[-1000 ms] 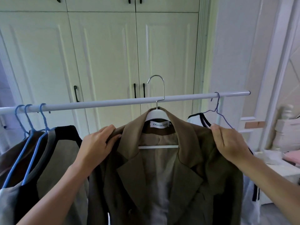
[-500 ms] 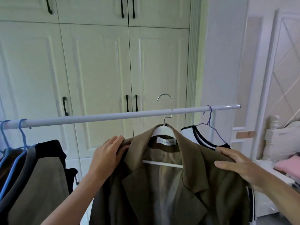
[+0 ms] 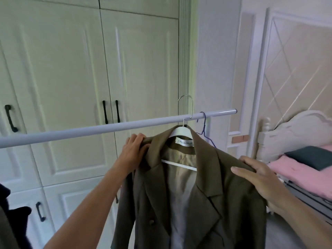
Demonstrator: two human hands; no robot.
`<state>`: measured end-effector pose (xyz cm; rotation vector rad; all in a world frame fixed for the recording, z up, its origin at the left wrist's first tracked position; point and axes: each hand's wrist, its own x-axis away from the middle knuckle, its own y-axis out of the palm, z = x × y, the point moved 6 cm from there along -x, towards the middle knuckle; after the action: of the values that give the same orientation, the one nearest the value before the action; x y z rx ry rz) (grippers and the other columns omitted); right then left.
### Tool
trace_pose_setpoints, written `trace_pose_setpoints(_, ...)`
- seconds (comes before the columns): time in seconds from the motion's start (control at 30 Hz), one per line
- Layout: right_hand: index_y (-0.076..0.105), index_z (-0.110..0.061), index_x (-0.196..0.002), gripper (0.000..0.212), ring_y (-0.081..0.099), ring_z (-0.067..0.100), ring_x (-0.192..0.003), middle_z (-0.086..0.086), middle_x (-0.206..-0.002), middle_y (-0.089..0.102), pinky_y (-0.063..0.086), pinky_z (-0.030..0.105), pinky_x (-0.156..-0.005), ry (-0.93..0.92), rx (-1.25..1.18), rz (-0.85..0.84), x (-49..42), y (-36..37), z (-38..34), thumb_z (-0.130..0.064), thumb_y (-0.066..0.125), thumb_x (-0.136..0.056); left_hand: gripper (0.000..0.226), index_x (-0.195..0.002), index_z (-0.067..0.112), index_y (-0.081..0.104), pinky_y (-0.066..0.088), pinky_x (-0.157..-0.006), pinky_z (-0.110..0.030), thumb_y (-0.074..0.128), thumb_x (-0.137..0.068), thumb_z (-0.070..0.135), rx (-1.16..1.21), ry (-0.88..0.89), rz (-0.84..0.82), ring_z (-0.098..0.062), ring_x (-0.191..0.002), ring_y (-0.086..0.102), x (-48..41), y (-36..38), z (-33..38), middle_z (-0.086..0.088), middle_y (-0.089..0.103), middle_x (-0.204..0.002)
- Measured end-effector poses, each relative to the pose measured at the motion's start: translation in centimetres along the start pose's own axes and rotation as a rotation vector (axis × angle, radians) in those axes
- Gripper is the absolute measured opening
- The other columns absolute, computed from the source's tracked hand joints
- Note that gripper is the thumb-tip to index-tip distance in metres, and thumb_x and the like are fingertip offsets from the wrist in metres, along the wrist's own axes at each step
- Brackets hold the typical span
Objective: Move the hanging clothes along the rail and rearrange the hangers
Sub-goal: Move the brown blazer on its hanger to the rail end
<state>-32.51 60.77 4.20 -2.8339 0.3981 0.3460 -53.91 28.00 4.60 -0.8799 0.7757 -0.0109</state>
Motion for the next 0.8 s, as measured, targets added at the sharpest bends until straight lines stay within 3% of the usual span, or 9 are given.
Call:
trace_pose_setpoints(0.07,0.066,-0.004,-0.088,0.040,0.068,0.035,-0.083,0.025,-0.093,0.067,0.053,0.057,-0.094,0.027,0.001,0.033,-0.1,-0.2,0.2,-0.039,0.081,-0.077,0.049,-0.114,0.021,0.050,0.046,-0.091,-0.053,0.027,-0.093,0.058,-0.022,0.004,-0.039,-0.029,-0.101,0.045,-2.2,1.5,0.2,-0.004,0.048,-0.109)
trace_pose_setpoints(0.1,0.068,-0.005,-0.089,0.044,0.069,0.036,-0.085,0.024,-0.093,0.069,0.053,0.057,-0.093,0.033,0.015,0.039,-0.4,-0.5,0.8,-0.045,0.080,-0.075,0.050,-0.116,0.020,0.051,0.047,-0.091,-0.053,0.027,-0.093,0.058,-0.034,0.016,-0.057,-0.030,-0.103,0.046,-3.2,2.6,0.4,-0.006,0.049,-0.111)
trace_pose_setpoints(0.17,0.070,-0.004,-0.095,0.049,0.070,0.035,-0.087,0.023,-0.096,0.070,0.054,0.057,-0.092,0.048,0.058,0.064,-0.7,-0.7,1.4,-0.047,0.078,-0.075,0.038,-0.116,0.021,0.051,0.048,-0.090,-0.051,0.033,-0.099,0.051,-0.047,0.023,-0.075,-0.030,-0.105,0.047,-4.6,4.6,0.6,-0.005,0.049,-0.112)
trace_pose_setpoints(0.23,0.068,-0.004,-0.101,0.030,0.068,0.027,-0.086,0.022,-0.100,0.070,0.053,0.056,-0.093,0.076,0.096,0.097,-1.2,-1.0,2.3,-0.030,0.073,-0.088,0.022,-0.116,0.024,0.051,0.049,-0.087,-0.050,0.040,-0.105,0.040,-0.046,0.004,-0.057,-0.028,-0.110,0.048,-5.6,6.5,0.8,-0.002,0.050,-0.114)
trace_pose_setpoints(0.3,0.068,-0.006,-0.097,0.022,0.067,0.024,-0.083,0.019,-0.097,0.071,0.056,0.049,-0.086,0.081,0.170,0.124,-1.8,-1.3,3.0,-0.027,0.071,-0.091,0.020,-0.119,0.024,0.053,0.050,-0.088,-0.051,0.041,-0.106,0.034,-0.026,-0.026,-0.043,-0.029,-0.114,0.049,-6.4,8.3,1.1,-0.003,0.051,-0.119)
trace_pose_setpoints(0.4,0.067,-0.006,-0.085,0.026,0.064,0.026,-0.072,0.019,-0.082,0.069,0.054,0.044,-0.070,0.030,0.259,0.160,-2.7,-1.3,3.5,-0.031,0.075,-0.087,0.021,-0.120,0.028,0.055,0.049,-0.092,-0.049,0.040,-0.106,0.034,0.021,-0.072,-0.034,-0.028,-0.118,0.049,-6.9,10.7,0.9,-0.001,0.052,-0.126)
trace_pose_setpoints(0.53,0.061,-0.014,-0.070,0.029,0.057,0.011,-0.056,0.005,-0.061,0.060,0.043,0.034,-0.060,0.043,0.253,0.180,-3.0,-0.7,4.6,-0.033,0.076,-0.085,0.021,-0.115,0.031,0.058,0.048,-0.097,-0.048,0.041,-0.102,0.034,0.057,-0.123,-0.070,-0.030,-0.119,0.052,-7.7,13.5,0.3,-0.002,0.055,-0.126)
trace_pose_setpoints(0.7,0.059,-0.014,-0.071,0.028,0.054,0.003,-0.049,-0.004,-0.054,0.057,0.041,0.028,-0.056,0.095,0.216,0.179,-3.2,-1.6,6.4,-0.031,0.073,-0.088,0.038,-0.112,0.036,0.057,0.050,-0.097,-0.049,0.029,-0.090,0.050,0.041,-0.135,-0.152,-0.028,-0.119,0.053,-9.0,16.6,0.1,-0.001,0.059,-0.121)
trace_pose_setpoints(0.8,0.065,-0.015,-0.078,0.021,0.063,0.007,-0.058,-0.001,-0.063,0.066,0.048,0.031,-0.060,0.123,0.221,0.123,-3.3,-1.6,6.9,-0.032,0.072,-0.089,0.041,-0.119,0.035,0.057,0.049,-0.099,-0.049,0.029,-0.093,0.049,0.009,-0.147,-0.202,-0.029,-0.123,0.052,-9.4,17.8,0.0,-0.003,0.059,-0.126)
